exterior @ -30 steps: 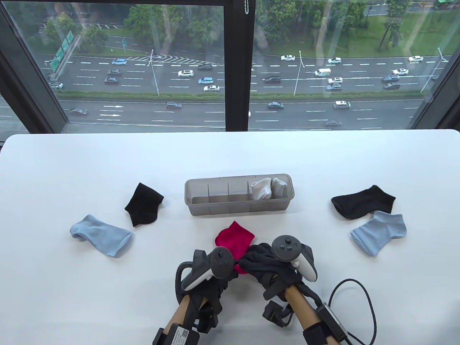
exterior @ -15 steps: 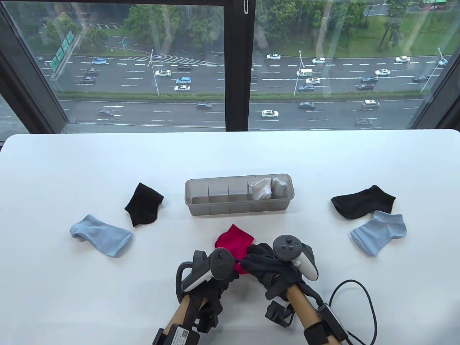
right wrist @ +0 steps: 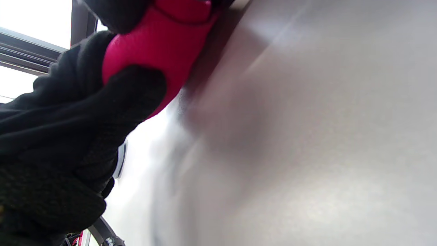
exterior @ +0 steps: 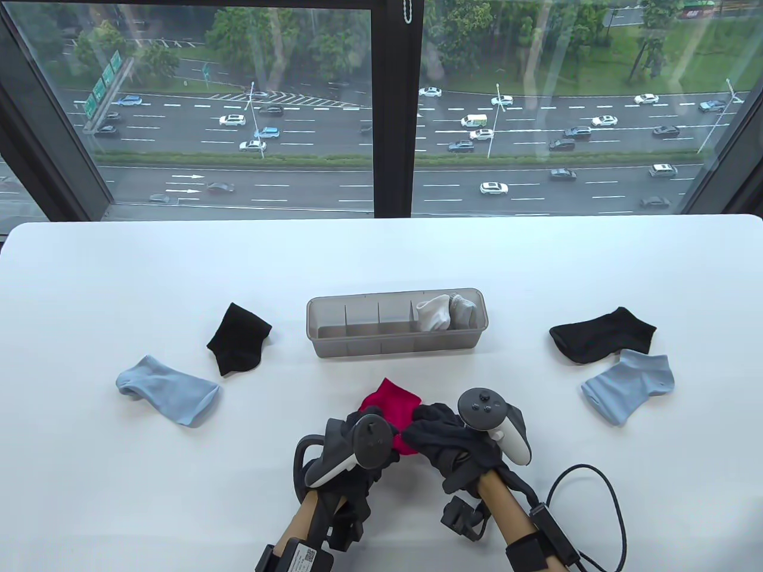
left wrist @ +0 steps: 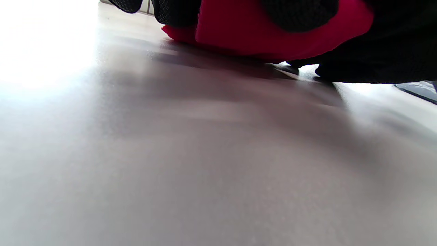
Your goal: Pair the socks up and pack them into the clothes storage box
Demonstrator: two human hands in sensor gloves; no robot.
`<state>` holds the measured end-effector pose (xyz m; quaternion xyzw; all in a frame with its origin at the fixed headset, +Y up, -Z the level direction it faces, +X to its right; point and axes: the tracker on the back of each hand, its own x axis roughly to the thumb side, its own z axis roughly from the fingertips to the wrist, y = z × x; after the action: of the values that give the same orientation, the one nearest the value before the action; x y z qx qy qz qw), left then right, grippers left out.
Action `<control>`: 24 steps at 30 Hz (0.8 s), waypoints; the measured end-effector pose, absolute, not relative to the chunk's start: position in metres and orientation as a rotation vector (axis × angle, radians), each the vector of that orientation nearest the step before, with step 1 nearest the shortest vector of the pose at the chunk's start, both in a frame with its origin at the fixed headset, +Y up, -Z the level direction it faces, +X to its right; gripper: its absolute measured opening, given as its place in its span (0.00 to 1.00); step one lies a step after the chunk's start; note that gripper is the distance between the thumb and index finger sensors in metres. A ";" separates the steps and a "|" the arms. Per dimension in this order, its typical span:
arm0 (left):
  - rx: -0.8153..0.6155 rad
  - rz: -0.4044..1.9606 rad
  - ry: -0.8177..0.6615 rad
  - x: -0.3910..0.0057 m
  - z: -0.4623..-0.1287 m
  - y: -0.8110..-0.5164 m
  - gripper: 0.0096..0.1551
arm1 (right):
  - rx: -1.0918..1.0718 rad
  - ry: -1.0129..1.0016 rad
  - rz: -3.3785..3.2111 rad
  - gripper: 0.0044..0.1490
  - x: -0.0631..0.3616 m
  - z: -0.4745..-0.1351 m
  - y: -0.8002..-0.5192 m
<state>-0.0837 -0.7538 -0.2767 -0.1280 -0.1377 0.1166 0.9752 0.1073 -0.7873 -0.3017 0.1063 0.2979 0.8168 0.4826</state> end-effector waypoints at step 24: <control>-0.349 0.152 -0.270 -0.081 -0.278 -0.757 0.26 | 0.383 0.748 2.106 0.28 0.101 -0.301 -0.789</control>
<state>-0.0809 -0.7574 -0.2782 -0.1729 -0.1339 0.0753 0.9729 0.1012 -0.7887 -0.3010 0.1529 0.2988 0.8415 0.4233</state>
